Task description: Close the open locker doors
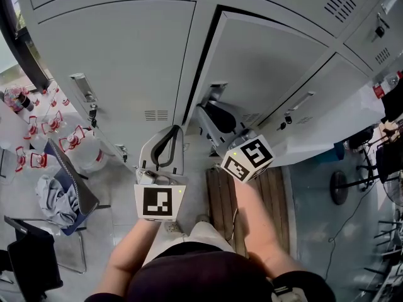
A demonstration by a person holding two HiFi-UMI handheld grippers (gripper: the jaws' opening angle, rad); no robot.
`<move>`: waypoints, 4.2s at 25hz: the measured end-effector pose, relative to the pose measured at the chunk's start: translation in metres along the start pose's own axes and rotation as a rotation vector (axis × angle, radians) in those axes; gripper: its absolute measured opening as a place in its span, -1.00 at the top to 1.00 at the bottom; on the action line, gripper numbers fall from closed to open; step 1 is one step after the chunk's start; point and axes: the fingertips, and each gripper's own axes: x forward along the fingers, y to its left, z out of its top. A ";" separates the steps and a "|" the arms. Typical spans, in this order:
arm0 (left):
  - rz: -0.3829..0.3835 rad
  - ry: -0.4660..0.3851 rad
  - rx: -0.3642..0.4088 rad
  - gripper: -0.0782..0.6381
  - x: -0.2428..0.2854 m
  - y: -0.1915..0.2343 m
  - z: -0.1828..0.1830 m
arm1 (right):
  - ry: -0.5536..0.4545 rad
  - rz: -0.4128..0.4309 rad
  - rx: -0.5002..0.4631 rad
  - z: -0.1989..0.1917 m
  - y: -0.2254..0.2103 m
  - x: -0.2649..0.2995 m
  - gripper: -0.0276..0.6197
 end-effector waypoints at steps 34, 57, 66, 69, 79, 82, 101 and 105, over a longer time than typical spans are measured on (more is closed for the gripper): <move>0.003 0.015 -0.006 0.78 0.018 0.011 -0.008 | -0.008 -0.101 0.011 -0.002 -0.024 0.025 0.81; 0.078 -0.005 -0.020 0.77 -0.006 0.015 0.003 | 0.064 -0.262 0.062 -0.004 -0.029 0.026 0.75; 0.113 -0.013 -0.009 0.77 -0.028 -0.001 0.020 | 0.055 -0.314 0.026 0.007 -0.013 -0.019 0.81; 0.093 -0.016 0.018 0.77 -0.027 -0.022 0.028 | 0.028 -0.334 0.003 0.014 -0.011 -0.057 0.91; 0.036 -0.018 0.044 0.77 -0.032 -0.135 0.059 | 0.015 -0.457 -0.128 0.038 -0.034 -0.222 0.91; 0.027 -0.001 0.072 0.77 -0.035 -0.166 0.053 | 0.028 -0.485 -0.163 0.035 -0.040 -0.264 0.91; 0.115 0.036 0.121 0.77 -0.062 -0.236 0.022 | 0.003 -0.411 -0.150 0.012 -0.055 -0.342 0.91; 0.132 0.046 0.119 0.77 -0.064 -0.237 0.018 | -0.010 -0.393 -0.138 0.008 -0.057 -0.341 0.91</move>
